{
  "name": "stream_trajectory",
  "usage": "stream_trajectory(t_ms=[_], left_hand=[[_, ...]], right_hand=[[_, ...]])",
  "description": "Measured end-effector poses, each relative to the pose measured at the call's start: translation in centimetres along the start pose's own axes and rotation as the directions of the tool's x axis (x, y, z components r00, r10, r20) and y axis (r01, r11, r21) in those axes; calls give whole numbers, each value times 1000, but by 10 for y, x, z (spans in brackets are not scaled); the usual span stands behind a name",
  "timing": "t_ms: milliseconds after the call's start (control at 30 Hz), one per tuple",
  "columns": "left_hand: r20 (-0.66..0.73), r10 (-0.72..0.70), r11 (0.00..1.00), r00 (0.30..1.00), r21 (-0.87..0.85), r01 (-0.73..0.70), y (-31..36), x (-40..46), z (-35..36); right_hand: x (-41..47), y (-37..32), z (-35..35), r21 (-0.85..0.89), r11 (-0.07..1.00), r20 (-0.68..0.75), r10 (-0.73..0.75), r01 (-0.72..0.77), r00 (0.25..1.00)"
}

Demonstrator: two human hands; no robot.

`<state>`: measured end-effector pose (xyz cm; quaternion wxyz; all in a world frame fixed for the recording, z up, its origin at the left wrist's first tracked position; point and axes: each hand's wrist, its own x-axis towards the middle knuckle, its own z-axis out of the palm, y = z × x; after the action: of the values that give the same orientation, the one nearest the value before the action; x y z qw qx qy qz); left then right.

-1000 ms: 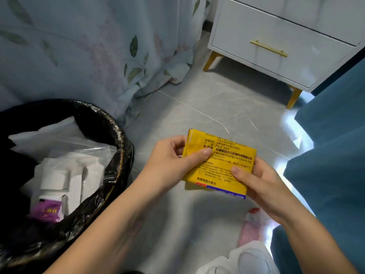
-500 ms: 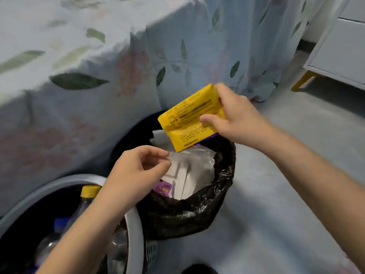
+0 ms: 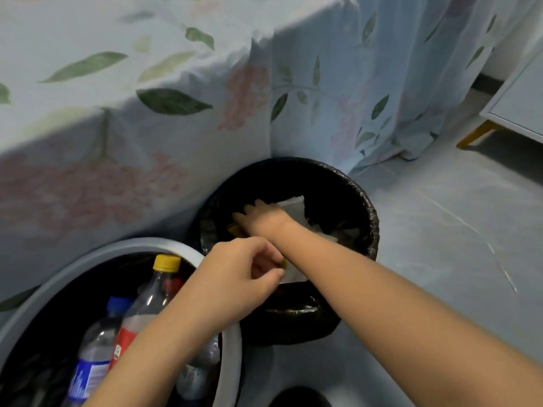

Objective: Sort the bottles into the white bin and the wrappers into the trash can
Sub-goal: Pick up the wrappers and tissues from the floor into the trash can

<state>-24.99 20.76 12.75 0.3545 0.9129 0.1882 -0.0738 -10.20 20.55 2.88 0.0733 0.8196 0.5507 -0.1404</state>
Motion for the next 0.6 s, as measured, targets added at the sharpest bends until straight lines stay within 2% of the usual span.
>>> stream_trajectory(t_ms=[67, 133, 233, 267, 333, 400, 467, 600], left_hand=[[46, 32, 994, 998, 100, -37, 4, -4, 3], [76, 43, 986, 996, 155, -54, 9, -6, 8], [97, 51, 970, 994, 232, -73, 15, -5, 14], [106, 59, 965, 993, 250, -84, 17, -5, 15], [132, 80, 955, 988, 275, -114, 20, -5, 16], [164, 112, 911, 980, 378, -167, 24, -4, 19], [167, 154, 856, 974, 470, -216, 24, -2, 24], [125, 170, 885, 977, 417, -207, 19, 10, 43]], right_hand=[[2, 1, 7, -3, 997, -40, 82, -82, 996], [2, 4, 9, -84, 981, -95, 168, -176, 981], [-2, 10, 15, -202, 908, -258, 313, -367, 914], [-4, 15, 18, -157, 885, -308, 378, -439, 873], [-12, 28, 18, 24, 851, -312, 505, -525, 805], [-21, 43, 15, 169, 852, -280, 524, -496, 804], [-35, 54, 5, 207, 881, -235, 466, -425, 853], [-85, 73, -16, 316, 905, -260, 373, -286, 891]])
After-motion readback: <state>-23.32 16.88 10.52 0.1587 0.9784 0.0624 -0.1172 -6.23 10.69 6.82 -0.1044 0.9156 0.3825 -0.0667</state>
